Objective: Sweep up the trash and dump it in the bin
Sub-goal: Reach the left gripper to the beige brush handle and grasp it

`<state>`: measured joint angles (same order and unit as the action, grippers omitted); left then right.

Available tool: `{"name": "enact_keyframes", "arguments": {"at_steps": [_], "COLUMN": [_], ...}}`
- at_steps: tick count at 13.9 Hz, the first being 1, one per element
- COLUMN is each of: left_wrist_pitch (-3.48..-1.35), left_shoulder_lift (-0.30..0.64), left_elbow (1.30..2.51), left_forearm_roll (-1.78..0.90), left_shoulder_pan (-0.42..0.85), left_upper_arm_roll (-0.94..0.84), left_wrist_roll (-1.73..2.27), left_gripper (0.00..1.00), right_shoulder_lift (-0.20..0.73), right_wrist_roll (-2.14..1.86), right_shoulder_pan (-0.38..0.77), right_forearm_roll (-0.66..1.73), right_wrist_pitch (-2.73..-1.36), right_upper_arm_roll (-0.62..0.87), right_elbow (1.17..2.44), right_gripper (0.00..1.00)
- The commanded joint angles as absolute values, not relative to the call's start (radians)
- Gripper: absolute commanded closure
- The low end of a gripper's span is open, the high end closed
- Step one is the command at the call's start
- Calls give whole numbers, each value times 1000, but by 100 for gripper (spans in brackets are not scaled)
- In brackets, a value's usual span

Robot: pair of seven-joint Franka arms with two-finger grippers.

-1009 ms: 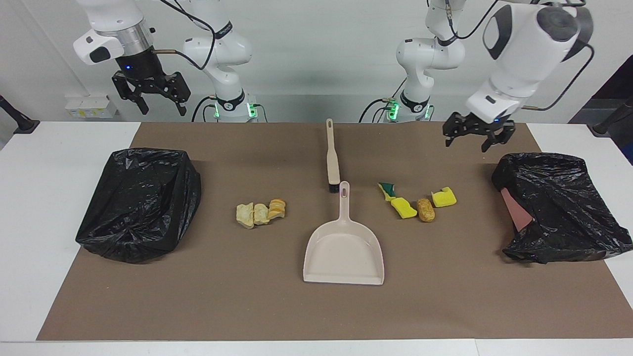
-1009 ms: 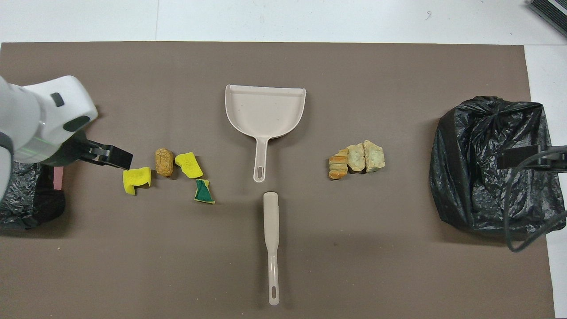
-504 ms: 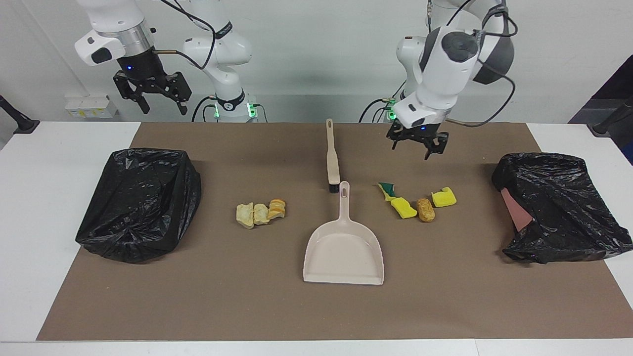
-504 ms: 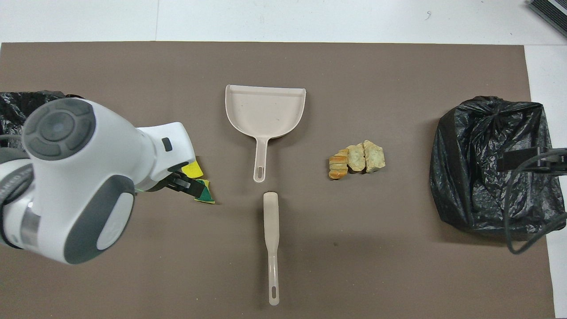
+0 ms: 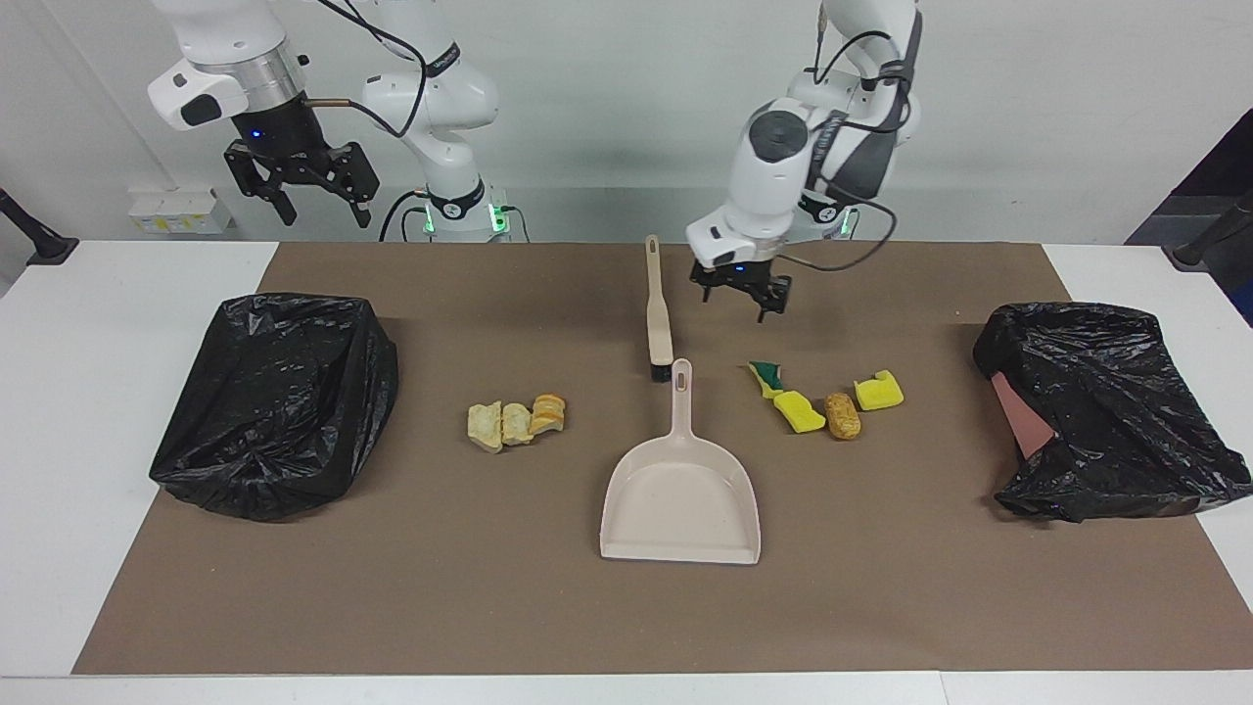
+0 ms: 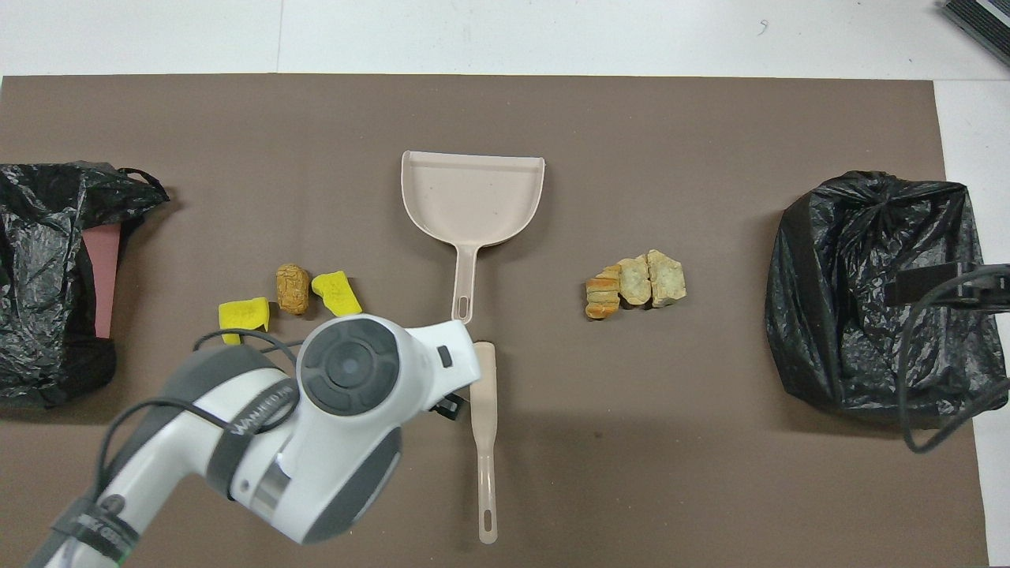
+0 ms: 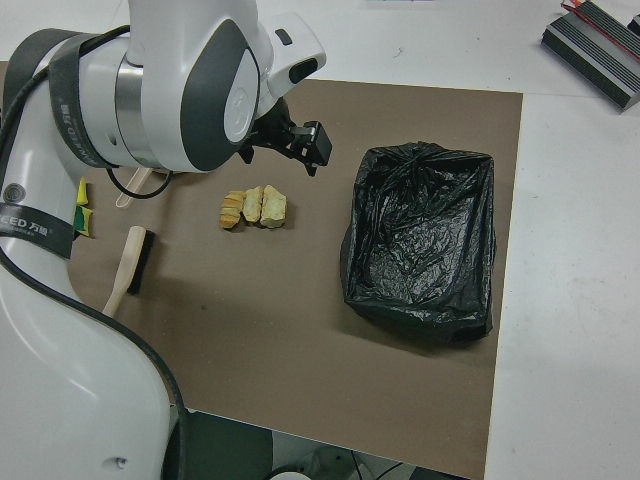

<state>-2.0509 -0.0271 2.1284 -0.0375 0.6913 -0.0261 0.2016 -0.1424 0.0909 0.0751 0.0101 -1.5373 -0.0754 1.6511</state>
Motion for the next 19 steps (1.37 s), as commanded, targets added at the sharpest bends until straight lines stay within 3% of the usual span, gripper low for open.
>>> {"name": "enact_keyframes", "arguments": {"at_steps": [1, 11, 14, 15, 16, 17, 19], "left_wrist_pitch": [-2112, -2278, -2302, -2312, -2318, -2315, -2309], "left_shoulder_lift": [-45, -23, -8, -3, -2, -2, -5], "left_elbow": [2178, 2330, 2347, 2347, 2347, 2344, 2335], "left_forearm_roll": [-69, -103, -103, -110, -117, -118, -124], "left_shoulder_pan": [807, 913, 934, 934, 934, 934, 933], "left_upper_arm_roll": [-5, -5, -6, -6, -6, -6, -6], "left_wrist_roll": [337, 563, 610, 626, 633, 634, 635], "left_gripper": [0, 0, 0, 7, 49, 97, 100], "right_shoulder_lift": [-158, -153, -164, -179, -184, -180, -178], "right_wrist_roll": [64, 60, 12, 14, 11, 11, 11], "right_shoulder_pan": [67, 75, 83, 83, 83, 83, 83], "right_forearm_roll": [21, 25, 26, 26, 26, 26, 28], "right_wrist_pitch": [-1499, -1505, -1523, -1525, -1525, -1528, -1551], "right_upper_arm_roll": [-75, -75, -64, -64, -64, -63, -63], "right_elbow": [1658, 1649, 1701, 1732, 1752, 1752, 1773], "right_gripper": [0, 0, 0, 0, 0, 0, 0]}}
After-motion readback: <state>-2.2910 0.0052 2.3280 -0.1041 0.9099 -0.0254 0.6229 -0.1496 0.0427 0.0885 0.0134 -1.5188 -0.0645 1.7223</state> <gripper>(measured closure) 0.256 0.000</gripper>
